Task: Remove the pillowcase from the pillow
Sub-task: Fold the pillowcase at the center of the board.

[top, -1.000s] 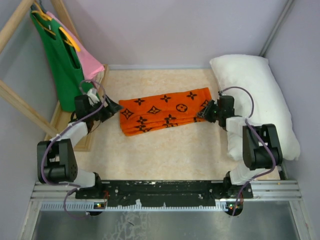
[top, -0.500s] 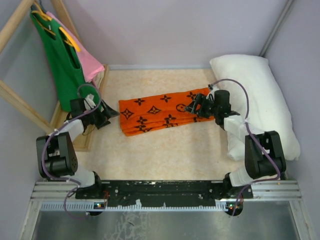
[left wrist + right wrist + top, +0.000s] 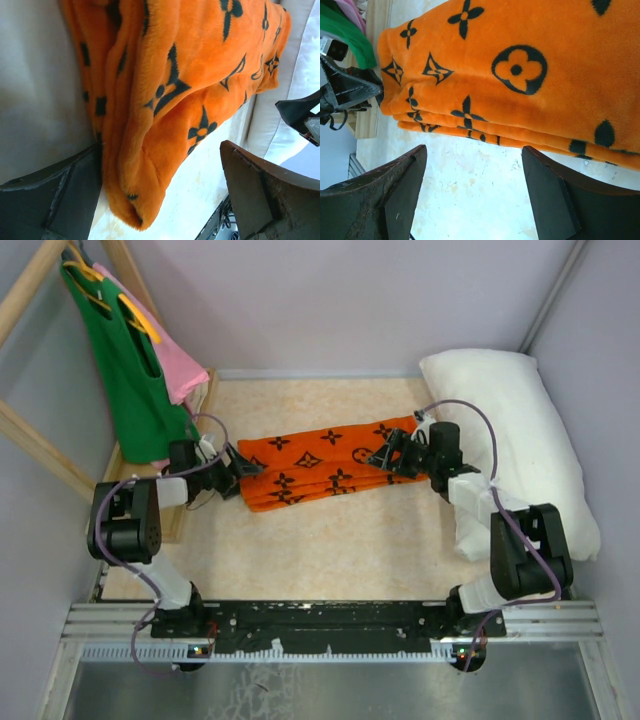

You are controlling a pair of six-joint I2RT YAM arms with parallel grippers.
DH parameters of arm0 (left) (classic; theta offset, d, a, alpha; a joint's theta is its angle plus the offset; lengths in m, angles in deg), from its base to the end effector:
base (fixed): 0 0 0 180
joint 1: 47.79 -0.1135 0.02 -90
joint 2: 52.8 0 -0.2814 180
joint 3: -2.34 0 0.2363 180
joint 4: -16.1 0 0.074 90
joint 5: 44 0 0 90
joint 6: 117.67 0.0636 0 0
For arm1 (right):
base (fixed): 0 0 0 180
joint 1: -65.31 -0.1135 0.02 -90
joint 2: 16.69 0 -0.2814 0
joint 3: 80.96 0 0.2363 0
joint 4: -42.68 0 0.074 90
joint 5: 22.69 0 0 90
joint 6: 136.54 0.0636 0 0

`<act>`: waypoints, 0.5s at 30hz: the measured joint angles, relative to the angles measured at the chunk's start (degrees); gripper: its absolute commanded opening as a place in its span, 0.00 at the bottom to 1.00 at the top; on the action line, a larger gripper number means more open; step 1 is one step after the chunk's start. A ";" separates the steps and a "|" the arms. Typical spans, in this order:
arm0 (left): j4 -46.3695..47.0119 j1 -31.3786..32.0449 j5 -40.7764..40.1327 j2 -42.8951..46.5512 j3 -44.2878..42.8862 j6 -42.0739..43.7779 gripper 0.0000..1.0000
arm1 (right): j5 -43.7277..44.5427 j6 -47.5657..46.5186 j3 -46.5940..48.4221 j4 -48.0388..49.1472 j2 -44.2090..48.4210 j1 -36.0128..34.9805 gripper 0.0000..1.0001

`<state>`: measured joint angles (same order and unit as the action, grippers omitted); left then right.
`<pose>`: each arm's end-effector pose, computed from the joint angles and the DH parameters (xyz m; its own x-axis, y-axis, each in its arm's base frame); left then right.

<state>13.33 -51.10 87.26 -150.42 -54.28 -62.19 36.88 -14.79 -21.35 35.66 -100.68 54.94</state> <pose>0.3255 -0.0232 0.1531 -0.8138 -0.4738 -0.3364 -0.0354 0.6184 -0.7851 0.3048 0.0885 0.2287 -0.7412 0.3256 -0.5870 -0.2239 0.7044 0.6735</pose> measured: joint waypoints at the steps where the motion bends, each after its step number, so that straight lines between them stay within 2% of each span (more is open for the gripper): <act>1: 1.01 0.55 0.09 -0.50 -0.13 -0.52 0.99 | -0.17 0.00 0.00 0.00 0.00 0.00 0.77; 5: 4.24 2.60 0.07 -1.73 -0.15 -2.19 0.95 | -0.85 0.04 0.00 0.04 0.04 0.00 0.77; 7: 5.25 3.26 -0.20 -1.95 0.02 -2.84 0.88 | -1.01 0.04 0.00 0.04 0.04 0.00 0.77; 12: 5.27 3.54 -2.86 -1.68 0.96 -3.21 0.50 | -1.42 0.02 0.00 0.02 0.04 0.00 0.77; 14: 3.67 3.08 -4.83 -1.25 1.29 -3.10 0.16 | -1.73 0.00 0.00 0.00 0.04 0.00 0.77; 15: 2.60 2.78 -5.60 -0.96 1.36 -3.26 0.02 | -1.84 -0.02 0.00 0.00 0.07 0.00 0.77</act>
<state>15.93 -48.33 81.66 -151.38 -52.93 -65.45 35.04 -14.81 -21.35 35.66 -100.61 54.94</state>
